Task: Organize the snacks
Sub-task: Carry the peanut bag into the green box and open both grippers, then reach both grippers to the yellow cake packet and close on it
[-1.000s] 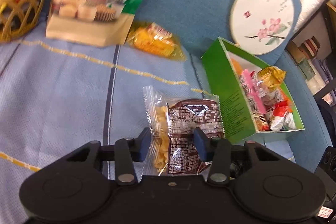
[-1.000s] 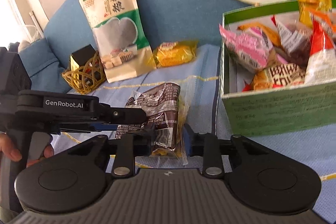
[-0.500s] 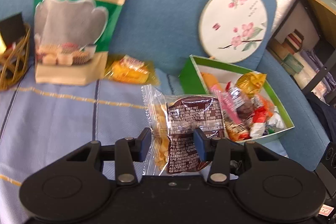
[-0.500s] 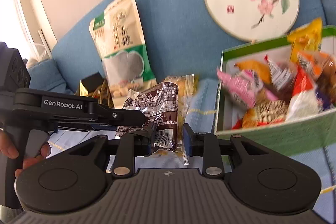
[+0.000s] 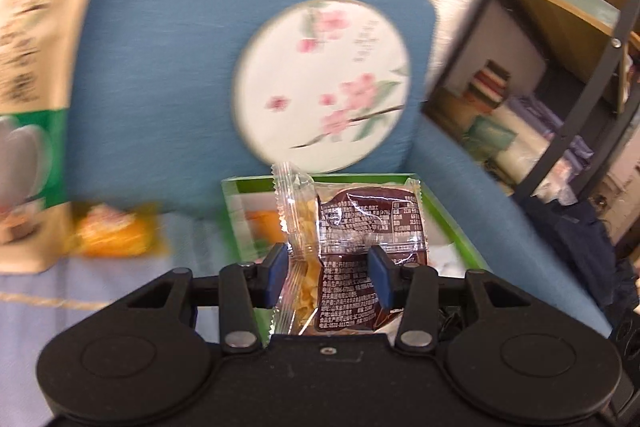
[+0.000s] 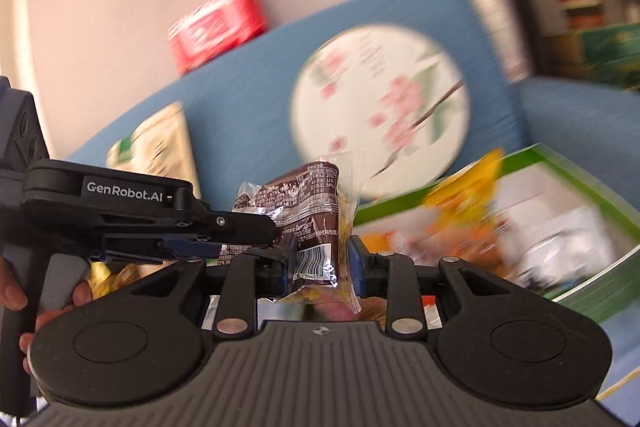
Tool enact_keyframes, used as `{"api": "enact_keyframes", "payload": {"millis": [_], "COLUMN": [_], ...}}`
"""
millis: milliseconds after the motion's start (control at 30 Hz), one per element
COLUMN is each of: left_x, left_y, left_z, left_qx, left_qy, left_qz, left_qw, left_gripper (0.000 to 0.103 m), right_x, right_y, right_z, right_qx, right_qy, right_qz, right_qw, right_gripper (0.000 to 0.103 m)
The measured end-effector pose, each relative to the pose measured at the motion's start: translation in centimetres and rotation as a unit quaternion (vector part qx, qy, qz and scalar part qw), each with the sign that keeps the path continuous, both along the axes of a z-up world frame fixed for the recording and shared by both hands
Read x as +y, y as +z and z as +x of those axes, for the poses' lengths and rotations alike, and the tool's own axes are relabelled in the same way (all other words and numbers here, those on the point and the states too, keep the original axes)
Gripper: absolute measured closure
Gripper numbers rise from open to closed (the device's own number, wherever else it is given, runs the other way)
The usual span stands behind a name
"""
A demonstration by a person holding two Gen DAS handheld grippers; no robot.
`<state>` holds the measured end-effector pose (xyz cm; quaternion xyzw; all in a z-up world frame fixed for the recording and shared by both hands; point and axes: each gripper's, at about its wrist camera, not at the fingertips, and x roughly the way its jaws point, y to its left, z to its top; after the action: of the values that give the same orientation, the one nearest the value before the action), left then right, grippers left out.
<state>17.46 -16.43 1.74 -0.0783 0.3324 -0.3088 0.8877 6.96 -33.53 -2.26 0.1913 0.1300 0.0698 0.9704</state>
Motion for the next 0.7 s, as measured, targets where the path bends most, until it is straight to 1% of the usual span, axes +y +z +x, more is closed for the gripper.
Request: {"api": "enact_keyframes", "payload": {"millis": [100,200,267,333,367,400,433,467,500,567,600,633,667,700], "left_x": [-3.8,-7.3,-9.2,-10.9,-11.5,-11.9,-11.9,-11.8,-11.3,-10.2,-9.4,-8.5,-7.6,-6.7], "left_y": [0.3,0.3,-0.1,-0.9,-1.5,-2.1,-2.6,-3.0,-3.0,-2.7,-2.4,-2.1,-1.7,-1.4], "left_z": [1.0,1.7,1.9,2.4,2.8,3.1,3.4,3.4,3.2,2.5,2.3,2.0,1.8,1.4], "left_qx": [-0.006,-0.009,-0.013,-0.014,-0.01,-0.002,0.002,0.002,-0.001,-0.017,-0.021,-0.022,-0.023,-0.025], "left_qy": [-0.031,-0.058,-0.069,-0.082,-0.087,-0.083,-0.074,-0.072,-0.064,-0.052,-0.049,-0.045,-0.037,-0.025], "left_qz": [-0.005,-0.006,-0.004,0.005,0.014,0.025,0.033,0.034,0.036,0.041,0.039,0.035,0.031,0.032], "left_qw": [0.9995,0.9983,0.9975,0.9965,0.9961,0.9962,0.9967,0.9968,0.9973,0.9977,0.9978,0.9981,0.9986,0.9989], "left_gripper": [0.056,0.056,0.055,0.053,0.049,0.038,0.032,0.013,0.0,0.0,0.0,0.0,0.0,0.0], "right_x": [-2.6,-5.1,-6.3,-7.3,-7.6,-7.9,-8.0,-8.2,-8.4,-8.6,-8.8,-8.9,-8.8,-8.6], "right_y": [0.2,0.1,-0.2,-0.7,-1.1,-1.5,-2.1,-2.9,-3.7,-4.3,-4.1,-3.8,-3.5,-3.1], "right_z": [-0.4,-0.5,-0.5,-0.3,0.1,0.5,1.3,2.1,2.8,2.9,2.8,2.4,1.7,1.2], "right_qx": [-0.013,-0.021,-0.024,-0.022,-0.018,-0.009,0.009,0.037,0.063,0.063,0.071,0.064,0.048,0.035], "right_qy": [-0.052,-0.106,-0.135,-0.162,-0.177,-0.193,-0.206,-0.209,-0.206,-0.224,-0.229,-0.234,-0.236,-0.235], "right_qz": [0.004,0.014,0.015,0.005,-0.003,-0.012,-0.027,-0.043,-0.052,-0.06,-0.061,-0.053,-0.044,-0.041], "right_qw": [0.999,0.994,0.99,0.987,0.984,0.981,0.978,0.976,0.975,0.971,0.969,0.969,0.97,0.971], "right_gripper": [0.054,0.053,0.053,0.053,0.053,0.052,0.049,0.049,0.049,0.043,0.036,0.028,0.025,0.02]}}
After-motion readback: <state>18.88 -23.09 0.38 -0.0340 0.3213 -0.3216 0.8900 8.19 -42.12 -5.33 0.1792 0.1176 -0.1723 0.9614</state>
